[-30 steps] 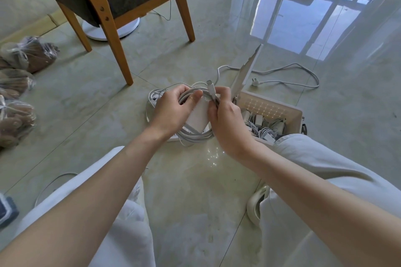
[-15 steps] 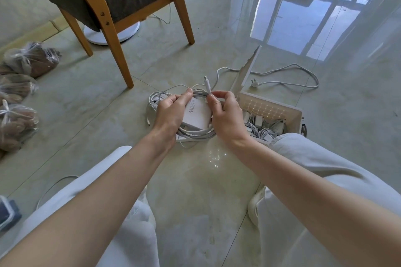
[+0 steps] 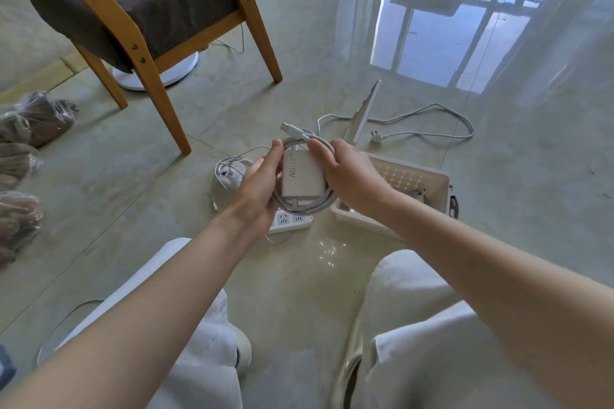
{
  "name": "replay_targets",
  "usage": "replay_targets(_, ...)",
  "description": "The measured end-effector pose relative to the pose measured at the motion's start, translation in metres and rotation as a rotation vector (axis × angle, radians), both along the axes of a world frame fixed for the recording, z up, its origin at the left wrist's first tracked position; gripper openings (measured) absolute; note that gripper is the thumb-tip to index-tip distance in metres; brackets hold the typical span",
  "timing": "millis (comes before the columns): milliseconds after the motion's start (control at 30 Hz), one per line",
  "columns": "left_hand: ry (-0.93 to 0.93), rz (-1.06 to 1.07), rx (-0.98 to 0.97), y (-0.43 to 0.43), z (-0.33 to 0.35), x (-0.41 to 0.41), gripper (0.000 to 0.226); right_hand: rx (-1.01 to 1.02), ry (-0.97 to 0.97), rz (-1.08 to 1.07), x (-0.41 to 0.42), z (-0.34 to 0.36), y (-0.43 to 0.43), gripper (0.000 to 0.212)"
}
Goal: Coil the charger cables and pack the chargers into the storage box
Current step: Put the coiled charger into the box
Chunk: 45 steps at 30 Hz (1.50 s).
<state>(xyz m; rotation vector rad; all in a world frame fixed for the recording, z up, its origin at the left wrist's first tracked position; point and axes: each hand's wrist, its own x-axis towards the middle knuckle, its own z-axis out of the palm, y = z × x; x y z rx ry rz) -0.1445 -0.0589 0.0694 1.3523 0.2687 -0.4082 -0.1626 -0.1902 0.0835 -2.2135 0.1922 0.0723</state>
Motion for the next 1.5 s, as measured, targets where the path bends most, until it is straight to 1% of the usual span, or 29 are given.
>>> replay_targets(33,-0.002,-0.083,0.006,-0.003,-0.003,0.005,0.044,-0.038,0.006,0.011,0.005,-0.004,-0.008,0.038)
replay_targets(67,-0.026,-0.168,0.069,-0.007,-0.008,0.011,0.039,-0.073,0.026,0.022,0.011,-0.009,-0.018,0.039)
replay_targets(133,-0.134,-0.302,0.280,-0.016,-0.020,0.019,0.025,-0.129,0.079,0.045,0.021,-0.023,-0.038,0.044)
replay_targets(200,-0.279,-0.439,0.485,-0.029,-0.042,0.029,0.021,-0.154,0.111,0.040,0.029,-0.043,-0.059,0.045)
replay_targets(233,-0.359,-0.518,0.613,-0.035,-0.057,0.034,0.023,-0.164,0.125,0.026,0.032,-0.056,-0.069,0.044)
replay_targets(333,-0.596,-0.779,1.188,-0.057,-0.105,0.053,0.035,-0.190,0.223,-0.057,0.036,-0.103,-0.095,0.045)
replay_targets(367,-0.647,-0.843,1.328,-0.064,-0.119,0.057,0.036,-0.184,0.266,-0.102,0.037,-0.119,-0.102,0.046)
replay_targets(400,-0.681,-0.892,1.408,-0.071,-0.131,0.060,0.037,-0.161,0.307,-0.158,0.038,-0.134,-0.110,0.045)
replay_targets(500,-0.763,-1.015,1.504,-0.086,-0.170,0.063,0.043,-0.091,0.388,-0.341,0.043,-0.172,-0.138,0.044)
replay_targets(600,-0.818,-1.146,1.542,-0.093,-0.206,0.069,0.047,-0.076,0.418,-0.484,0.047,-0.206,-0.166,0.044)
replay_targets(667,-0.834,-1.197,1.558,-0.096,-0.225,0.075,0.047,-0.080,0.437,-0.558,0.050,-0.227,-0.178,0.044)
replay_targets(767,-0.880,-1.247,1.569,-0.098,-0.247,0.085,0.033,-0.018,0.464,-0.677,0.059,-0.256,-0.185,0.042)
replay_targets(800,-0.946,-1.258,1.545,-0.098,-0.253,0.087,0.029,0.005,0.470,-0.718,0.063,-0.266,-0.186,0.042)
replay_targets(833,-1.039,-1.239,1.512,-0.097,-0.259,0.089,0.027,0.027,0.473,-0.762,0.067,-0.276,-0.186,0.042)
replay_targets(900,-1.186,-1.156,1.436,-0.091,-0.272,0.095,0.030,0.052,0.458,-0.855,0.073,-0.295,-0.187,0.041)
replay_targets(933,-1.222,-1.113,1.393,-0.088,-0.279,0.098,0.028,0.055,0.436,-0.893,0.075,-0.303,-0.187,0.040)
replay_targets(1000,-1.315,-1.034,1.310,-0.082,-0.290,0.100,0.019,0.010,0.388,-0.931,0.078,-0.314,-0.187,0.039)
replay_targets(1033,-1.349,-1.004,1.273,-0.081,-0.292,0.101,0.016,-0.055,0.378,-0.923,0.079,-0.317,-0.188,0.040)
replay_targets(1100,-1.355,-0.988,1.240,-0.080,-0.295,0.103,0.014,-0.263,0.374,-0.840,0.080,-0.321,-0.188,0.044)
replay_targets(1167,-1.338,-0.983,1.222,-0.080,-0.296,0.104,0.016,-0.492,0.370,-0.693,0.083,-0.319,-0.185,0.052)
replay_targets(1233,-1.333,-0.978,1.203,-0.083,-0.296,0.105,0.020,-0.666,0.380,-0.519,0.085,-0.316,-0.179,0.061)
replay_targets(1333,-1.338,-0.948,1.171,-0.087,-0.298,0.105,0.023,-0.891,0.404,-0.299,0.084,-0.312,-0.167,0.063)
replay_targets(1400,-1.334,-0.945,1.157,-0.087,-0.300,0.106,0.023,-0.874,0.348,-0.243,0.083,-0.309,-0.161,0.063)
replay_targets(1433,-1.338,-0.947,1.151,-0.088,-0.301,0.105,0.023,-0.841,0.275,-0.212,0.083,-0.308,-0.156,0.063)
replay_targets(1500,-1.369,-0.951,1.146,-0.088,-0.302,0.104,0.020,-0.757,0.042,-0.139,0.080,-0.308,-0.143,0.061)
